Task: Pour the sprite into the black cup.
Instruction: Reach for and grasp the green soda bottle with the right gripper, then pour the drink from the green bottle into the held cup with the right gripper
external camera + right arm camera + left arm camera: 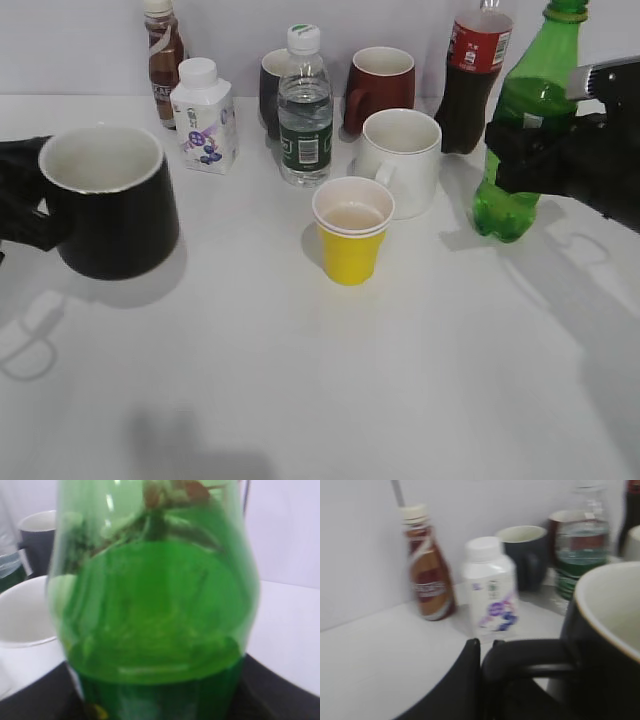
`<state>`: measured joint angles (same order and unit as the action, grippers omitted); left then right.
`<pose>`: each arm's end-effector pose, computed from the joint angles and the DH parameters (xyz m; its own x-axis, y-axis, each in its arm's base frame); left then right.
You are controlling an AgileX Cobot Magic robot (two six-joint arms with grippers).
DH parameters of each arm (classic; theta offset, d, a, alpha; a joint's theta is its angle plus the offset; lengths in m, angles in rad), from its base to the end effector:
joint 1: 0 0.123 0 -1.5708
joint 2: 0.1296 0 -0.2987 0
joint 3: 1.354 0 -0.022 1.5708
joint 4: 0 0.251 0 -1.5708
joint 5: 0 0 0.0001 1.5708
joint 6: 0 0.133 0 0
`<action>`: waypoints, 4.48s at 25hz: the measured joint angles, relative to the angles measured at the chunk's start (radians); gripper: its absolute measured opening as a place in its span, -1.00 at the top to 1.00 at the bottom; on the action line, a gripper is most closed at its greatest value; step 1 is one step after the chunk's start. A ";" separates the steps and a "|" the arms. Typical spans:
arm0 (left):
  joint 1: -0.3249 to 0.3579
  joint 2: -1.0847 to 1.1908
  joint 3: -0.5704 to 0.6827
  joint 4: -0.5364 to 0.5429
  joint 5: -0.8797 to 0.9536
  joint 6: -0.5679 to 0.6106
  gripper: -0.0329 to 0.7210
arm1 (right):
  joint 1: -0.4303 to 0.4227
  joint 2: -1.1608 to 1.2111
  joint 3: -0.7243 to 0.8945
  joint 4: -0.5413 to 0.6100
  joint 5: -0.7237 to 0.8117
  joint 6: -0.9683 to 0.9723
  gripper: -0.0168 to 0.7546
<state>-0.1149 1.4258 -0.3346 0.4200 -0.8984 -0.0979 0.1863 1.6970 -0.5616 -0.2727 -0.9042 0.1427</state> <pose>0.2667 -0.0735 0.2028 -0.0737 0.1731 -0.9821 0.4413 0.8888 0.1235 0.3370 0.0921 0.1844 -0.1478 -0.0562 -0.9874 -0.3907 0.9205 0.0061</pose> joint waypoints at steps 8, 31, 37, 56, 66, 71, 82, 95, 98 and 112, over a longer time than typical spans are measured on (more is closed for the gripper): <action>-0.205 -0.100 -0.040 -0.052 0.230 -0.040 0.81 | 0.054 -0.261 -0.039 -0.205 0.285 -0.064 -0.05; -0.442 -0.111 -0.183 -0.065 0.488 -0.043 0.81 | 0.483 -0.227 -0.336 -0.342 0.937 -0.636 -0.05; -0.442 -0.111 -0.217 -0.064 0.567 -0.043 0.81 | 0.485 -0.227 -0.336 -0.456 0.948 -0.641 -0.05; -0.500 -0.111 -0.273 -0.032 0.712 -0.044 0.81 | 0.485 -0.227 -0.365 -0.638 0.956 -0.643 -0.05; -0.523 -0.111 -0.324 -0.035 0.816 -0.044 0.81 | 0.485 -0.227 -0.365 -0.731 0.968 -0.644 -0.04; -0.546 -0.111 -0.324 -0.035 0.818 -0.044 0.81 | 0.485 -0.227 -0.365 -0.790 0.997 -0.644 -0.04; -0.548 -0.111 -0.324 -0.038 0.837 -0.044 0.81 | 0.485 -0.227 -0.368 -0.875 0.996 -0.646 -0.05; -0.548 -0.111 -0.324 -0.038 0.845 -0.044 0.81 | 0.485 -0.227 -0.368 -0.882 0.991 -0.648 -0.04; -0.548 -0.111 -0.324 -0.038 0.845 -0.044 0.81 | 0.485 -0.227 -0.368 -0.882 0.990 -0.648 -0.04; -0.548 -0.111 -0.324 -0.038 0.814 -0.043 0.81 | 0.485 -0.227 -0.369 -0.728 0.946 -0.645 -0.04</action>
<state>-0.6632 1.3147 -0.6587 0.3822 -0.0846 -0.1405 0.6708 1.4698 -0.9307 -1.0005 0.0420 -0.5022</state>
